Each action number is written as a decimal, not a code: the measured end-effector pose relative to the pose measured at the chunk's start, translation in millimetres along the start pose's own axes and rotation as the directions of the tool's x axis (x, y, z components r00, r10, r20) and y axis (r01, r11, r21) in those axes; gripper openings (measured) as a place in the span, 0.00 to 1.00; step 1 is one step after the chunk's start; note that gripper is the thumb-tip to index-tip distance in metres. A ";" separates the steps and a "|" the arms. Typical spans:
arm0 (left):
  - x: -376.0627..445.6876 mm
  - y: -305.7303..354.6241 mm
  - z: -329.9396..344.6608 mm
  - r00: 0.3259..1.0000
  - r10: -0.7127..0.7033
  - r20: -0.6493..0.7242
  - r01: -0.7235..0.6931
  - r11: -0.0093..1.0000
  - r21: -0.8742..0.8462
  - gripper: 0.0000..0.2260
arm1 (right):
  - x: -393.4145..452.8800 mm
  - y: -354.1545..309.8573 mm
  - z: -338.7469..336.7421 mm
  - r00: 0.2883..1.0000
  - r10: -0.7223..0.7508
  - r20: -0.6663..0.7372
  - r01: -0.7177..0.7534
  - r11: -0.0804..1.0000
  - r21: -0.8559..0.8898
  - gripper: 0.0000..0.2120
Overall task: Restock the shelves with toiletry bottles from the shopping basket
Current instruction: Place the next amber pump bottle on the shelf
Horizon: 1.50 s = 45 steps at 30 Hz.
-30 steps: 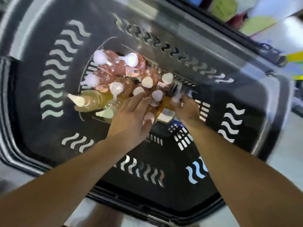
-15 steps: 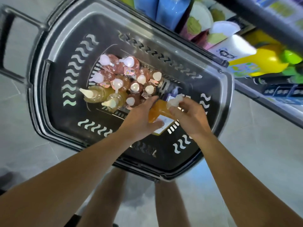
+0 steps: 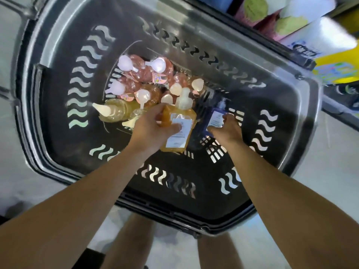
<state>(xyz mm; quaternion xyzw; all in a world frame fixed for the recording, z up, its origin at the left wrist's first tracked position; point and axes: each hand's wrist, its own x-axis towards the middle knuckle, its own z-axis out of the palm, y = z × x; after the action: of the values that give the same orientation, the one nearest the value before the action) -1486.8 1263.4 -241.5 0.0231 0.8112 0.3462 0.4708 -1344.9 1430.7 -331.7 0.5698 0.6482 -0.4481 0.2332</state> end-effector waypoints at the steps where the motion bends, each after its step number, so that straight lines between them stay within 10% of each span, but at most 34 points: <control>1: 6.1 -2.3 1.5 1.000 -0.006 0.002 0.006 1.000 -0.022 0.27 | 12.1 1.2 6.5 1.000 0.010 -0.015 -0.010 1.000 0.025 0.29; 14: 46.2 -26.9 -1.7 0.999 -0.012 0.029 0.015 0.996 -0.089 0.21 | 59.1 23.8 89.9 0.954 0.029 -0.298 -0.062 0.993 -0.102 0.53; 23: 40.2 -23.6 4.5 1.000 -0.011 0.017 0.013 0.993 -0.119 0.29 | 66.3 10.3 86.0 0.961 0.173 -0.216 -0.153 0.983 0.106 0.49; 45: -251.5 230.1 -123.5 0.955 0.293 0.050 -0.284 0.950 -0.131 0.16 | -373.6 -126.7 -195.2 0.862 -0.369 -0.347 0.343 0.929 -0.136 0.45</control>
<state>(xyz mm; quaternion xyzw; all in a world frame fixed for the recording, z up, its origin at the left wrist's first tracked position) -1509.7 1280.0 120.0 0.1246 0.7596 0.4592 0.4434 -1333.9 1404.5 107.6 0.5053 0.7895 -0.3460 0.0411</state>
